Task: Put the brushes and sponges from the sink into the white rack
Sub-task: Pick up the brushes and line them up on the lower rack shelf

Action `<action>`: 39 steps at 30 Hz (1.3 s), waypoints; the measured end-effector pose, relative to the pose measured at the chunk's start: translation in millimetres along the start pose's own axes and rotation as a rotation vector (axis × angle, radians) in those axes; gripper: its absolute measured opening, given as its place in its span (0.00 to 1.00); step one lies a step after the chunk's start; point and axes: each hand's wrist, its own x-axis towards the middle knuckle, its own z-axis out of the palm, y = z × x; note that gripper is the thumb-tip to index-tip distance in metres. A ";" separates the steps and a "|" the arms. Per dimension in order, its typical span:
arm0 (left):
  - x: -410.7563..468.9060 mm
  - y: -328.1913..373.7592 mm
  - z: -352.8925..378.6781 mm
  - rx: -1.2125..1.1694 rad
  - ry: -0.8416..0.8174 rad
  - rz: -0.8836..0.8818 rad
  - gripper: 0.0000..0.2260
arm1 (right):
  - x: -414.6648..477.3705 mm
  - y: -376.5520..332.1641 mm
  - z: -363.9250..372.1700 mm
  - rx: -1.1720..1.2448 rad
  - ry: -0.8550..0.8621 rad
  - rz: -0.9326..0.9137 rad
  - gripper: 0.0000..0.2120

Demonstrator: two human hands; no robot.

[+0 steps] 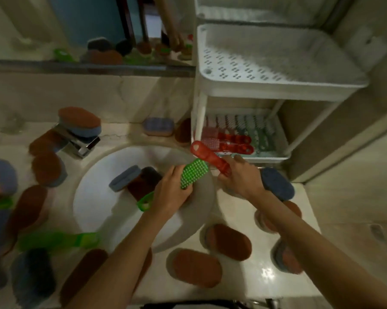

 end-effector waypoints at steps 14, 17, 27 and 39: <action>46.5 85.8 27.0 -0.087 -0.045 0.072 0.18 | 54.5 68.8 -64.4 -0.177 -0.006 0.258 0.17; 56.2 86.2 32.4 -0.095 -0.028 0.033 0.18 | 78.6 72.4 -59.6 -0.260 -0.044 0.275 0.15; 78.7 88.7 44.2 -0.047 -0.096 0.043 0.21 | 114.1 99.0 -26.3 -0.262 -0.073 0.186 0.16; 92.7 91.6 46.9 0.041 -0.143 0.042 0.25 | 129.2 120.5 -16.4 -0.123 -0.108 0.066 0.17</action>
